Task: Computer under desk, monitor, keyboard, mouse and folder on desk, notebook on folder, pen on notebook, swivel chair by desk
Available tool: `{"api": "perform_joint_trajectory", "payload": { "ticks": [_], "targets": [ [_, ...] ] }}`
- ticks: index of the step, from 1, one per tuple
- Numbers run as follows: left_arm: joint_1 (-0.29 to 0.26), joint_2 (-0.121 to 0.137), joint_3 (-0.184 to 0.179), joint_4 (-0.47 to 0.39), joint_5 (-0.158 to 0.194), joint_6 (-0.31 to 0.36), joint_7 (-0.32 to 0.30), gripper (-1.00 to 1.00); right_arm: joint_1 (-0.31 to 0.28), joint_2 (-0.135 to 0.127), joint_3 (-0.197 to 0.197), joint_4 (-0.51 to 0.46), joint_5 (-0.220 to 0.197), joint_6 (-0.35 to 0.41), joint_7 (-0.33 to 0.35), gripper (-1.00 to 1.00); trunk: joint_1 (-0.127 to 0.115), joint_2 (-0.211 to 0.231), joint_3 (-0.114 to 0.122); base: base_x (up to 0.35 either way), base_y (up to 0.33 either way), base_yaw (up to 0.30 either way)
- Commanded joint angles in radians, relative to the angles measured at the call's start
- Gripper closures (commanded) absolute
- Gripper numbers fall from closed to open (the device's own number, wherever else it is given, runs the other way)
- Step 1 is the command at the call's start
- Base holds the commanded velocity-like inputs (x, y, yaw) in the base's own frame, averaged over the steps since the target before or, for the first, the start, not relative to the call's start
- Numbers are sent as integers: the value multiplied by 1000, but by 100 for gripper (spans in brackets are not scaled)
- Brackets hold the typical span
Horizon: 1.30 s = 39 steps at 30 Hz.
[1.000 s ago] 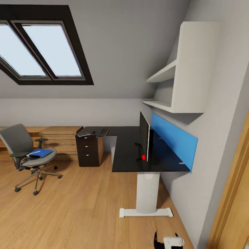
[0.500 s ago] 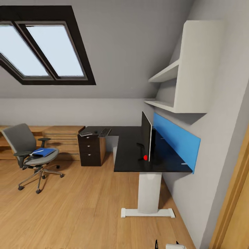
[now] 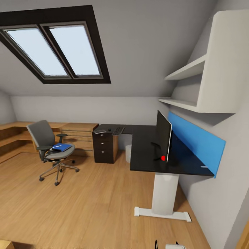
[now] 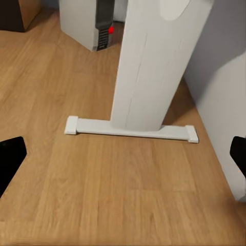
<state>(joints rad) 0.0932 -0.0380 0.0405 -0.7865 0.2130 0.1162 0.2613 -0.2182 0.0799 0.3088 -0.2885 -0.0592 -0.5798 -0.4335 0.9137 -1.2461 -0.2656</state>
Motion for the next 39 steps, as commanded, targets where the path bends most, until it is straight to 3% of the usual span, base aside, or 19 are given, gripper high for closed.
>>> {"api": "perform_joint_trajectory", "payload": {
  "ticks": [1, 16, 27, 39],
  "targets": [
    [0, 0, -7, 0, 8, 4, 2, -100, -1, 0, 9, 1, -6, -3, -7, -100, 0, -1, -2, 0, 293, 155],
    [0, 3, -21, 6, 8, 3, 3, -100, -1, 0, 9, 3, -7, -3, -4, -100, 0, -1, -20, 39, 291, 34],
    [0, 3, -21, 7, 8, 3, 4, -100, -1, 1, 10, 2, -5, -5, -4, -100, 0, -1, -21, 254, 239, 14],
    [0, 0, -21, 9, 7, 3, 3, -100, 0, 1, 10, 3, -5, -5, -4, -100, 0, -1, -23, 272, 227, 228]
  ]
}}
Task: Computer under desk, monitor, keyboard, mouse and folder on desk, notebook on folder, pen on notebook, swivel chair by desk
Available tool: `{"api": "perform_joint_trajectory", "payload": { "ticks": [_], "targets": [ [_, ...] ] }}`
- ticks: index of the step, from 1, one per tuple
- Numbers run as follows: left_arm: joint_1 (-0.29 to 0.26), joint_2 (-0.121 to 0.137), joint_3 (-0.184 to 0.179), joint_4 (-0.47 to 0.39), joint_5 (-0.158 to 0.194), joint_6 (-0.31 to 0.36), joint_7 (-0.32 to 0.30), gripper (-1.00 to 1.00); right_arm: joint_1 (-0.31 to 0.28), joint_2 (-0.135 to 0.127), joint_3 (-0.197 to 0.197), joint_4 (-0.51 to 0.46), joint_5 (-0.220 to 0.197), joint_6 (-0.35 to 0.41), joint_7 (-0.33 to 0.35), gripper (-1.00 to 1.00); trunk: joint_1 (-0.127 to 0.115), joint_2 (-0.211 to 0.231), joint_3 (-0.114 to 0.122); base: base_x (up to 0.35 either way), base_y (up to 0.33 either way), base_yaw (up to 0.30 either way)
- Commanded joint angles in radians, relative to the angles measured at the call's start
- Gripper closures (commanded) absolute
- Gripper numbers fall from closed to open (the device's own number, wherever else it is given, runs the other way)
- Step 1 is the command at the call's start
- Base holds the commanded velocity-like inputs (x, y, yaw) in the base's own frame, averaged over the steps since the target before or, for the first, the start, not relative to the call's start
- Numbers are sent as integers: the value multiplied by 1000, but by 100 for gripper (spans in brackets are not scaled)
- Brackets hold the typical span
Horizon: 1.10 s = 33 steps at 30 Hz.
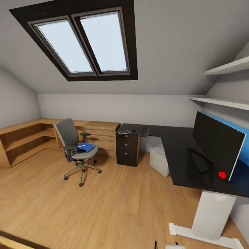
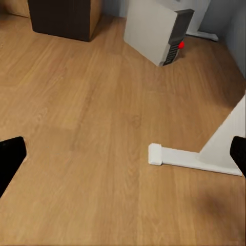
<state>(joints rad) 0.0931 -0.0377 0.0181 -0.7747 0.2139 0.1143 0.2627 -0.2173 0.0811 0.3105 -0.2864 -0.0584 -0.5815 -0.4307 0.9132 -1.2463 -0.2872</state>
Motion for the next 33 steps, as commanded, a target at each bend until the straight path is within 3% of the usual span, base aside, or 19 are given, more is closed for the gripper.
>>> {"api": "perform_joint_trajectory", "payload": {
  "ticks": [1, 14, 27, 33],
  "targets": [
    [0, -1, 1, -3, 6, 5, 2, -100, -1, -1, 9, 1, -6, -3, -7, -100, 1, -1, -2, 288, 210, 221],
    [0, -3, 0, 16, 4, 5, 1, -100, -1, -3, 9, 0, -4, -3, -7, -100, 1, -1, -10, 314, 121, 62],
    [0, -3, 0, 15, 5, 5, 2, -100, -1, -3, 9, 1, -4, -3, -7, -100, 1, -1, -30, 15, 2, 0],
    [0, -3, 0, 26, 5, -76, 2, -100, -1, -3, 9, 1, -4, -3, -7, -100, 1, -1, -39, 0, 0, 0]
  ]
}}
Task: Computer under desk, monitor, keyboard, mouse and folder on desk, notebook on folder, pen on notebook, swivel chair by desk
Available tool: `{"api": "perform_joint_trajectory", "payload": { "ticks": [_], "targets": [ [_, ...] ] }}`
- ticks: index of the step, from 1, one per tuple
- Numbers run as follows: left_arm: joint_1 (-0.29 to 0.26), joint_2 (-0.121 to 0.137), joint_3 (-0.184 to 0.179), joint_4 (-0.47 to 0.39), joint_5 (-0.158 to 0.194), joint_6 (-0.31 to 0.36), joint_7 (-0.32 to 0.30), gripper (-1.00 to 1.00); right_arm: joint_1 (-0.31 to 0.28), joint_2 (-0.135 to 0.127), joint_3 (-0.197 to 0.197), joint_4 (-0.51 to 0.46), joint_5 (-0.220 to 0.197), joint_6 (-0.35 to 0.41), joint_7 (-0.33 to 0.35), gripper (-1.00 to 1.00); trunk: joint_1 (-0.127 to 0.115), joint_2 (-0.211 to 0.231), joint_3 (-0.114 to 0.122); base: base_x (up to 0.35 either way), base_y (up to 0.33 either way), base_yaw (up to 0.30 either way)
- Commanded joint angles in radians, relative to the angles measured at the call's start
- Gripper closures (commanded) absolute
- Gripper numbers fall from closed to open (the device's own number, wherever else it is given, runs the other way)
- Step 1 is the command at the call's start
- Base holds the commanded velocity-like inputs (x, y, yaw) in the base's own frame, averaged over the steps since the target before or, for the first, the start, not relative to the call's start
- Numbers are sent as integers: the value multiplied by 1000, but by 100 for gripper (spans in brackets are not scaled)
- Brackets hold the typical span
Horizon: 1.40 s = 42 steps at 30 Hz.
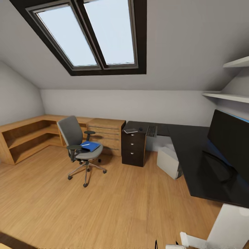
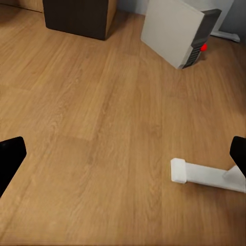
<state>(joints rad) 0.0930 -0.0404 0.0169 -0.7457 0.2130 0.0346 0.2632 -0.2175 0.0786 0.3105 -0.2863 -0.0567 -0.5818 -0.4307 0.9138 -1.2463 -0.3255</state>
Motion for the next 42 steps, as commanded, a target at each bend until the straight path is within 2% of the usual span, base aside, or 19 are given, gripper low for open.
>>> {"api": "perform_joint_trajectory", "payload": {
  "ticks": [1, 18, 42],
  "targets": [
    [1, -1, 2, -2, 6, 1, 1, -100, -1, 0, 9, 1, -6, -3, -6, -100, 0, -1, -3, 0, 0, 0],
    [1, 0, 0, 3, 5, -9, 1, -100, -2, -3, 7, 1, -5, -1, -6, -100, 0, -1, -29, 12, 0, 0],
    [1, -1, 0, 3, 6, -10, 1, -100, -1, -3, 6, 1, -7, -2, -6, -100, 0, -1, -65, 324, 0, 0]
  ]
}}
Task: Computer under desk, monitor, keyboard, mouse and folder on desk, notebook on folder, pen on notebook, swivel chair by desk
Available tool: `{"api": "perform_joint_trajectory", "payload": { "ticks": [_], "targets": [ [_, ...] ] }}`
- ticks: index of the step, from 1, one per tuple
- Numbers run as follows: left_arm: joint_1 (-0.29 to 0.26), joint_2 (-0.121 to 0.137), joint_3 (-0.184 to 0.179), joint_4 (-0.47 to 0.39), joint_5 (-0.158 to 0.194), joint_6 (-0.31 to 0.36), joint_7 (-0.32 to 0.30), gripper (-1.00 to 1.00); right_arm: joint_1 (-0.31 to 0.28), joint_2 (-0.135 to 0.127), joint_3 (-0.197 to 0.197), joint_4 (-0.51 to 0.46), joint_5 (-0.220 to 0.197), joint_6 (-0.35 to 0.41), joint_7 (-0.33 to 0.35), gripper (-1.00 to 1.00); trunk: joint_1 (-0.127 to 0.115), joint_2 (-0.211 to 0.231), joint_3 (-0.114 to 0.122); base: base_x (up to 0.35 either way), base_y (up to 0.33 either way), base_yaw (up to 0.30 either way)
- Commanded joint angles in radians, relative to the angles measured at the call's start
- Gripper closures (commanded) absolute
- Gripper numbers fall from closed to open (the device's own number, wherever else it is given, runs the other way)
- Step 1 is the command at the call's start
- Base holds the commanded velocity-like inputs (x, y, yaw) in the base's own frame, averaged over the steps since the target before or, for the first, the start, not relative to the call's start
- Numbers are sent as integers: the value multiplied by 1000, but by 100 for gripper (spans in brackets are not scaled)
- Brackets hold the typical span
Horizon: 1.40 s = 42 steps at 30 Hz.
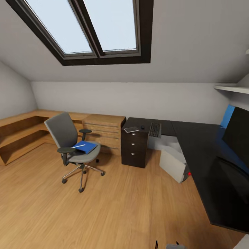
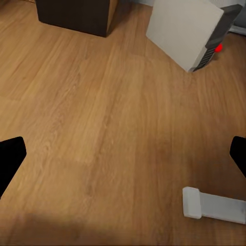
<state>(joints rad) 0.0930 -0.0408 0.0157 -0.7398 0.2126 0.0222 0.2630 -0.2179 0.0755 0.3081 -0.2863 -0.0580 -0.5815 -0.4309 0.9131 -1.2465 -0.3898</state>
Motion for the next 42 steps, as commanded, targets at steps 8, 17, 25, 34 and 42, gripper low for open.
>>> {"api": "perform_joint_trajectory", "payload": {
  "ticks": [8, 17, 25, 34, 42],
  "targets": [
    [1, 0, 1, -3, 7, 2, 2, -100, -1, 1, 8, 1, -6, -3, -6, -100, 1, -1, -2, 338, 0, -2],
    [1, 3, 2, -3, 7, -9, 1, -100, -1, 0, 9, 1, -5, -3, -6, -100, 1, -1, 0, 339, 49, -212],
    [1, 5, 3, -3, 7, -11, 1, -100, -1, 0, 12, 2, -3, -3, -5, -100, 1, -1, 3, 332, 151, -279],
    [1, 4, 3, -3, 5, -9, 1, -100, 0, 3, 14, 1, -5, -3, -5, -100, 1, -1, 4, 323, 104, -132],
    [3, -19, 7, 14, 9, -17, -1, -100, 23, 25, 20, 25, -4, -6, -28, -100, 1, -1, 4, 218, 5, -3]
  ]
}}
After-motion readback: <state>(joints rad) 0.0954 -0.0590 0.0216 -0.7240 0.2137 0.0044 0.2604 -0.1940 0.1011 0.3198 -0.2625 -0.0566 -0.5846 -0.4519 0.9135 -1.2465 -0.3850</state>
